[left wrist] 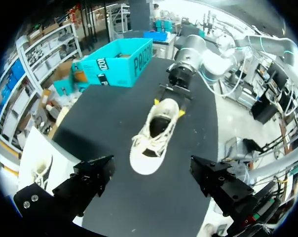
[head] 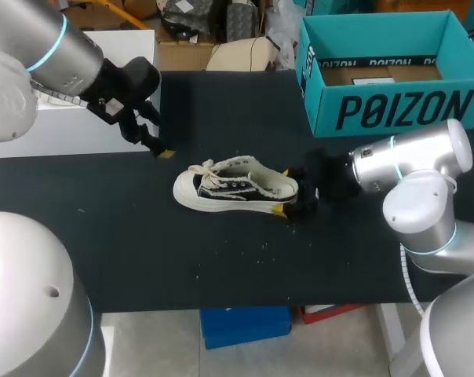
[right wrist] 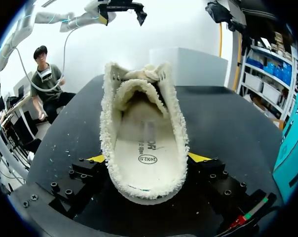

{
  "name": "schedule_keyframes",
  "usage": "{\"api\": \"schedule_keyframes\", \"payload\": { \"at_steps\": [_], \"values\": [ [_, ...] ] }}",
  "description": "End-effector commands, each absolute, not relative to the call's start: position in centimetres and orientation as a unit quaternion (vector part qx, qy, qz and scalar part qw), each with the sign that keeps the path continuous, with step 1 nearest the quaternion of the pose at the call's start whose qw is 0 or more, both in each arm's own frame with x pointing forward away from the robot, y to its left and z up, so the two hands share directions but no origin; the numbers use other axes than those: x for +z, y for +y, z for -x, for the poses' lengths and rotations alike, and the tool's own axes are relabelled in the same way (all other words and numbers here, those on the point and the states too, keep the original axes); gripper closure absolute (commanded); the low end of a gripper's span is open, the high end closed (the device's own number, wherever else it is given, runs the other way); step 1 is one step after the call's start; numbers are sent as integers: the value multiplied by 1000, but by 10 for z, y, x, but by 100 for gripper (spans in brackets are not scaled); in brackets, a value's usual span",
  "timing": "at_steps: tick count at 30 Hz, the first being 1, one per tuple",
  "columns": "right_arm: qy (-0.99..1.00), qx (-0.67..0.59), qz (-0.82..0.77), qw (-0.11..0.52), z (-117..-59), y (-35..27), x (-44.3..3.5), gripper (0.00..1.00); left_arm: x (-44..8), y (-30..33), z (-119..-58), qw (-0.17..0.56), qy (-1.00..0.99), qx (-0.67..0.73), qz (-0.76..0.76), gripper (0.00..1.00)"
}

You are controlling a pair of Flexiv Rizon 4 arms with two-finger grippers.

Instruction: Take the shoe out of the shoebox, open the shoe tongue, remove and reinsert the insole, then place the shoe into the shoebox

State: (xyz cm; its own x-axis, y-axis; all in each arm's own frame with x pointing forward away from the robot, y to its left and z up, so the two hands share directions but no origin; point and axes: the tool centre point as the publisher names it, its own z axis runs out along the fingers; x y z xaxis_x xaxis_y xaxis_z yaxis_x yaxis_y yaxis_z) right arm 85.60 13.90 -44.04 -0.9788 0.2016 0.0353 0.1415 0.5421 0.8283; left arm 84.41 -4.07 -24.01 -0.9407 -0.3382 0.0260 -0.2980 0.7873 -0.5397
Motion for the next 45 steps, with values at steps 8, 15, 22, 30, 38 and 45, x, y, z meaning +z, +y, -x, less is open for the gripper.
{"api": "schedule_keyframes", "payload": {
  "at_steps": [8, 15, 22, 30, 38, 45],
  "values": [
    [878, 468, -98, 32, -857, 141, -442, 100, -241, -63, -848, -6, 901, -270, 340, 0],
    [878, 468, -98, 32, -857, 141, -442, 100, -252, -92, -879, 3, 822, -102, 561, 0],
    [878, 468, -98, 32, -857, 141, -442, 100, -252, -92, -879, 3, 822, -102, 561, 0],
    [878, 468, -98, 32, -857, 141, -442, 100, -255, -101, -877, -22, 797, -76, 599, 0],
    [878, 468, -98, 32, -857, 141, -442, 100, -270, -141, -873, 8, 755, 1, 655, 0],
    [878, 468, -98, 32, -857, 141, -442, 100, -294, -159, -868, 54, 770, 29, 635, 0]
  ]
}}
